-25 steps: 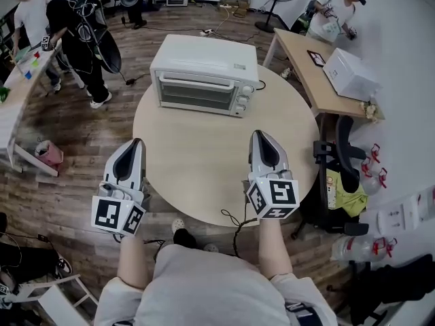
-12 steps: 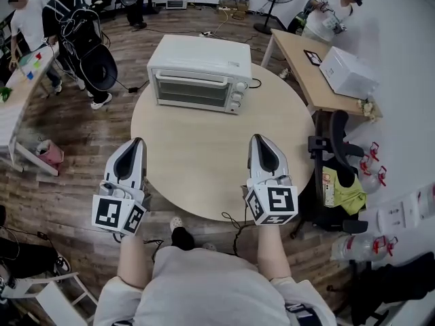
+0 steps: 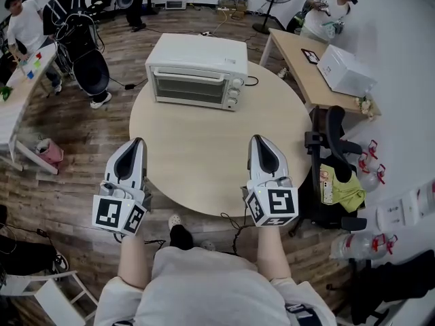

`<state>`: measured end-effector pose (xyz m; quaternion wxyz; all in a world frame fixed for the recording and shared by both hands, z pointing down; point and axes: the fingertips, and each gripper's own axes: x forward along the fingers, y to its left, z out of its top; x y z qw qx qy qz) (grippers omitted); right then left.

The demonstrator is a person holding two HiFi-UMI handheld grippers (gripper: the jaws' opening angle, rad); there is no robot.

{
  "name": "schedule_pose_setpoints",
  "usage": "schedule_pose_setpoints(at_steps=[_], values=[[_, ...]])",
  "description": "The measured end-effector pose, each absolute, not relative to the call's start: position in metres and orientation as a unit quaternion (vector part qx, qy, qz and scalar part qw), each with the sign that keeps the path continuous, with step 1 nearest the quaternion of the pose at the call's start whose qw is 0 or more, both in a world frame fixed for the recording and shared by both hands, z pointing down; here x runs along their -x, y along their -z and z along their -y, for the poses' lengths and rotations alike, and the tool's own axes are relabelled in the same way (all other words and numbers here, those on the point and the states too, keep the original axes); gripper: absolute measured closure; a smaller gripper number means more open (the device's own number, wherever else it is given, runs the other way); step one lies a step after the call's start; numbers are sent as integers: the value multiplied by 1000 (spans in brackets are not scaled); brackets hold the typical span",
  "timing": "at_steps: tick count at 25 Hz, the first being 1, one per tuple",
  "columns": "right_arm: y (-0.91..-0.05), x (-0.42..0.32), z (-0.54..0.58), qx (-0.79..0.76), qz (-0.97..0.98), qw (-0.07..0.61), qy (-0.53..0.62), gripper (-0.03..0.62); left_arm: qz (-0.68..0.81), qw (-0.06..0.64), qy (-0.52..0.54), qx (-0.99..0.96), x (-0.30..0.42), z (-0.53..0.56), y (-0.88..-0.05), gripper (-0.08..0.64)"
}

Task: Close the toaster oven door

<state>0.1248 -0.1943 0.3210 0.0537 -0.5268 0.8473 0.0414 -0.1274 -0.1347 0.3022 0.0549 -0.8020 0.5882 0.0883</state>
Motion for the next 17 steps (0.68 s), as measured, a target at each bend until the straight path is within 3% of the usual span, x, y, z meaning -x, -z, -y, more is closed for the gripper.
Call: schedule_pose_setpoints(at_steps=[17], values=[[-315,-123,188,526,-847,58,-44,581,-588,56,-92,802,129,129,-301,554]])
